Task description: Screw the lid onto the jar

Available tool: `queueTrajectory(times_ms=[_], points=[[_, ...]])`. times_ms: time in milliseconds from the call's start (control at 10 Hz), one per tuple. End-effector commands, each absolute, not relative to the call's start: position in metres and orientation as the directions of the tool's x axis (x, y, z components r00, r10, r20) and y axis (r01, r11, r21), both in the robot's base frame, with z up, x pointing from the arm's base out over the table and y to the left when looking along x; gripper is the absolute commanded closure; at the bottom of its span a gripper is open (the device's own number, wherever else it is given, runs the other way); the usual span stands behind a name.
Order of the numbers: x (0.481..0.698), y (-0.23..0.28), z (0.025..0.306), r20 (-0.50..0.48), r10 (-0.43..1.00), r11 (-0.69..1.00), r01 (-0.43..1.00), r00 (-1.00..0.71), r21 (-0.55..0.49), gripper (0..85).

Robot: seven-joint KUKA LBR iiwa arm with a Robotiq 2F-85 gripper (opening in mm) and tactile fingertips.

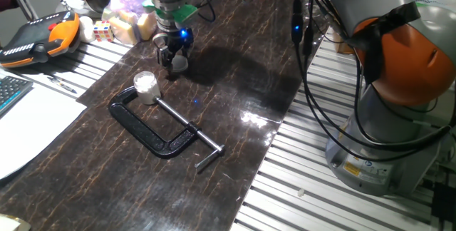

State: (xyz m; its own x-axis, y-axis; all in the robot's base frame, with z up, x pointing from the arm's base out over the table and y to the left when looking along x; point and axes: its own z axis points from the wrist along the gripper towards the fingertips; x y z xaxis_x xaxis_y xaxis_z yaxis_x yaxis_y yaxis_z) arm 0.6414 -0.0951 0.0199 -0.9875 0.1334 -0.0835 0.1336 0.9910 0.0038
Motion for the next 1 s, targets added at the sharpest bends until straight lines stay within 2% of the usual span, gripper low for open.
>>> queueTrajectory(times_ms=[0, 700, 900], points=[[0.6417, -0.0949, 0.0193, -0.083, 0.133, 0.991, 0.134, -0.988, 0.004, 0.7], [0.6420, -0.0939, 0.0170, -0.086, 0.137, 0.991, 0.137, -0.987, 0.006, 6.3], [0.6413, -0.0944, 0.0175, -0.086, 0.115, 0.993, 0.115, -0.990, 0.003, 15.7]])
